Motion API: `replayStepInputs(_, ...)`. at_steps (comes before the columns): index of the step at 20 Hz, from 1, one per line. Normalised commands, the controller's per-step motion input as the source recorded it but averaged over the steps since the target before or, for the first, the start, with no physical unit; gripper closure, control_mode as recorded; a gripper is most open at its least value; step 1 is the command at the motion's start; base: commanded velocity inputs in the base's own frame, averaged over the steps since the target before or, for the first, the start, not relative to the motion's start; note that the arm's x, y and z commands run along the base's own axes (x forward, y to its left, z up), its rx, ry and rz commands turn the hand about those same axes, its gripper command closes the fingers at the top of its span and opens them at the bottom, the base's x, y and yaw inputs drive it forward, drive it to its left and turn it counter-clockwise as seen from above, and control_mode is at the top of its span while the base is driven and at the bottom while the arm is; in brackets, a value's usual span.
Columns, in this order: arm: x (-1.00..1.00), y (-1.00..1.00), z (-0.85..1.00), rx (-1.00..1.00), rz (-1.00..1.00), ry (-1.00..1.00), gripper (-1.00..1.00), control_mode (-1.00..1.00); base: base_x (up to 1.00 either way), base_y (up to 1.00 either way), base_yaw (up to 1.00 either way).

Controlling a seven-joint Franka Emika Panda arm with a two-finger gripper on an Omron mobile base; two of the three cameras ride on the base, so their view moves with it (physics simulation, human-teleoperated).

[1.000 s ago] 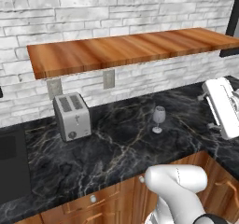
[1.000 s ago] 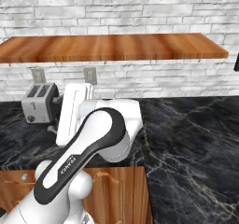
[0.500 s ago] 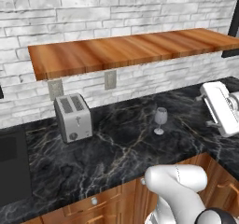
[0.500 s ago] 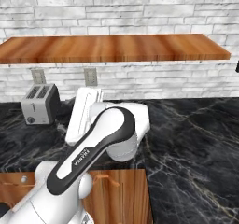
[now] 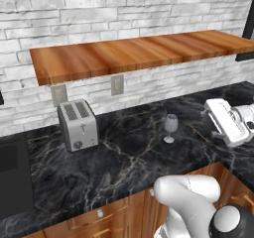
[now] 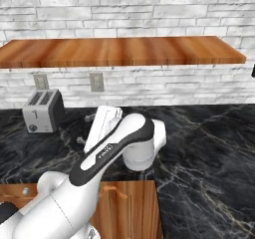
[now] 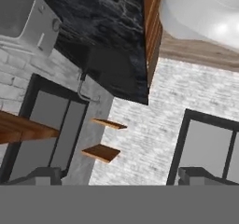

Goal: Retrieve the wine glasses from the counter and place one next to each plate.

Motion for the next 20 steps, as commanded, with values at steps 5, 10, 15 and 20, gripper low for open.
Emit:
replayStepInputs(5,0.31,-0.26,-0.48,0.00,-0.01,0.12,-1.00,-1.00,0.00,0.00,0.00)
replayStepInputs(10,0.22,-0.34,-0.32,0.00,-0.05,0.11,-1.00,-1.00,0.00,0.00,0.00)
replayStepInputs(15,0.22,-0.30,-0.22,0.00,-0.09,0.12,-1.00,-1.00,0.00,0.00,0.00)
replayStepInputs(20,0.31,-0.10,-0.21,-0.04,-0.12,0.06,-1.00,-1.00,0.00,0.00,0.00)
